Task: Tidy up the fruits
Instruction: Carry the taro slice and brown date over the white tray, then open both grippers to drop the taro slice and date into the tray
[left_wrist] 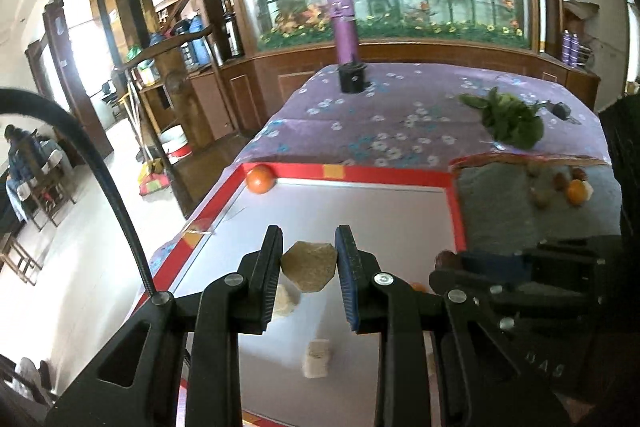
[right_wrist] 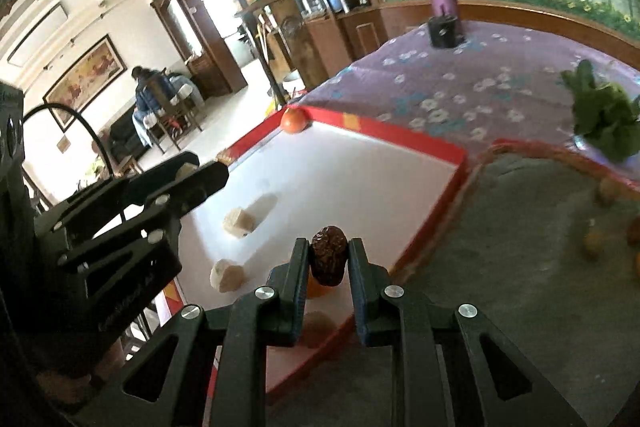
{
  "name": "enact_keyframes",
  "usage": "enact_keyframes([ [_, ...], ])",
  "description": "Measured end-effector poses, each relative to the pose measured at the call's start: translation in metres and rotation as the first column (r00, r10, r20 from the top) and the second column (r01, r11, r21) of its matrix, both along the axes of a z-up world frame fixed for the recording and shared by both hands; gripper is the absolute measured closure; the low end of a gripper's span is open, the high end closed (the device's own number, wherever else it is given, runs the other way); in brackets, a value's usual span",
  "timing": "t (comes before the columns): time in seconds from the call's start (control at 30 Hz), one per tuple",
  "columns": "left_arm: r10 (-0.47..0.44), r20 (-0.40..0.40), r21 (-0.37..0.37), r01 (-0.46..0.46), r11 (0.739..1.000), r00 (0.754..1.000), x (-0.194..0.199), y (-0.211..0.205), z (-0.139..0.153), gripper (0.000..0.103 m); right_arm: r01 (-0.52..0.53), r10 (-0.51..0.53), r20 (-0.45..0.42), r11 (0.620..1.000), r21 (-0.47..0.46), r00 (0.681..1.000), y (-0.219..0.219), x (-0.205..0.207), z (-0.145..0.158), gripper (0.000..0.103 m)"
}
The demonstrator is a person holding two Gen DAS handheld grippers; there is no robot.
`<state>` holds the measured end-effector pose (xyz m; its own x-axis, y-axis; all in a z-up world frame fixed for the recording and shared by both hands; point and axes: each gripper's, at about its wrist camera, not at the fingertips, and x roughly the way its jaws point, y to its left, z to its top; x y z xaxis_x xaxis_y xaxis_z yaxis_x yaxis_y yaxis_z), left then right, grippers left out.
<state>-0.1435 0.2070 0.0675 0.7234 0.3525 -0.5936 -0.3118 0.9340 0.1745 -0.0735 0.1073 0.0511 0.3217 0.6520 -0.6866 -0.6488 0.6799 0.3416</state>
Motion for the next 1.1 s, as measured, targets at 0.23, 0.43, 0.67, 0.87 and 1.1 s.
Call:
enact_keyframes([
  [0.23, 0.028, -0.034, -0.011, -0.028, 1.0, 0.999, 0.002, 0.013, -0.014, 0.078, -0.032, 0.032, -0.023, 0.999, -0.029, 0.999, 0.016, -0.004, -0.013, 0.084],
  [0.43, 0.057, -0.059, -0.007, -0.058, 0.998, 0.997, 0.001, 0.021, -0.021, 0.078, -0.033, 0.033, -0.03, 0.999, -0.022, 0.999, 0.014, -0.004, -0.014, 0.08],
  [0.67, 0.083, -0.082, 0.017, -0.082, 0.996, 0.993, 0.003, 0.02, -0.022, 0.06, -0.019, 0.02, -0.036, 1.0, 0.023, 0.999, 0.006, -0.004, -0.007, 0.08],
  [0.87, 0.086, -0.06, 0.031, -0.085, 0.996, 0.994, 0.002, 0.012, -0.015, 0.035, 0.013, -0.011, -0.031, 0.998, 0.061, 0.999, -0.013, -0.001, -0.001, 0.079],
  [1.1, 0.01, -0.063, 0.036, -0.008, 0.999, 0.998, 0.011, -0.017, -0.011, 0.027, 0.094, -0.089, -0.058, 0.993, 0.074, 0.994, -0.058, 0.011, -0.004, 0.077],
])
